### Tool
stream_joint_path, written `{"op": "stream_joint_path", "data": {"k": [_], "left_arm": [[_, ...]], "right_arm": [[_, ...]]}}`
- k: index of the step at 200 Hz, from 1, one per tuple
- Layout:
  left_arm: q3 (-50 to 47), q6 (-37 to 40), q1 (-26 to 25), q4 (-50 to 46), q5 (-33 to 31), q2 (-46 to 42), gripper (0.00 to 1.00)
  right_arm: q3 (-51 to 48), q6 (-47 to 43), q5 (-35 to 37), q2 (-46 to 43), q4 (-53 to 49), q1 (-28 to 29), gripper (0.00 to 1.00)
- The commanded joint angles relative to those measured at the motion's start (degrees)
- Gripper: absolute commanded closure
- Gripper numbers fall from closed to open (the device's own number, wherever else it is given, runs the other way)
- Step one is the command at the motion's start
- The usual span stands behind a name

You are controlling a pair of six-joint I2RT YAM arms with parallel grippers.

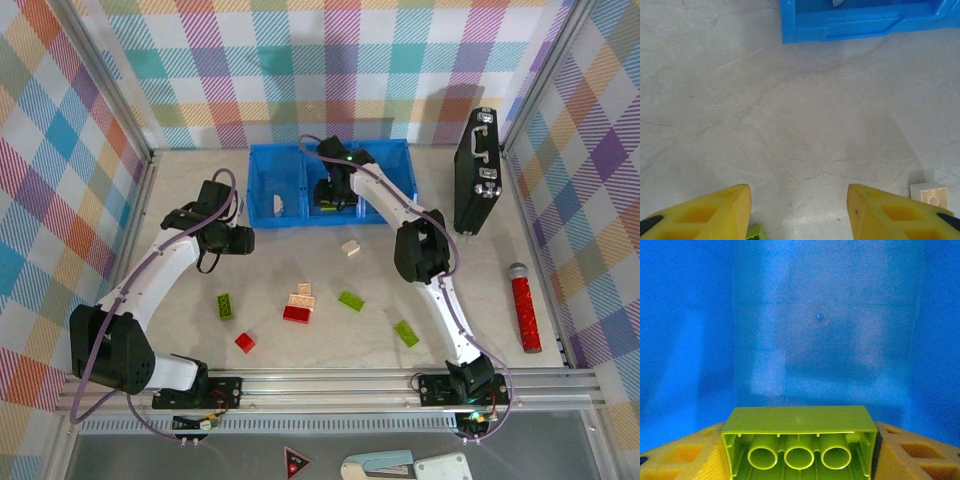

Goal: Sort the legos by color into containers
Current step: Place the lego in the container.

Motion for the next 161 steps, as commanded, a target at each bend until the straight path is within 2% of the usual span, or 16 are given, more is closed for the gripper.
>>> {"op": "stream_joint_path", "data": {"k": [1,45,83,161], "left_arm": [[0.90,0.95,0.59,-1.72,-1.16,0.57,0.47],[0.93,1.09,0.59,-1.80,-1.17,1.24,0.46],[1.04,1.08,0.59,-1.82,-1.21,1.59,0.47],[1.01,1.09,0.59,-1.83,-1.45,1.11,0.46]], "right_arm": [[2.30,-0.61,-1.01,1.84,2.14,-0.43,0.44],[2.81,-0.91,-0.40,2.97,3.82,-0.52,0.43],[3.34,-1.18,0.34,2.63,3.78,-0.52,0.37],[3.77,-2.02,0.52,-2.40,0.45,-0.52,0.30]]}}
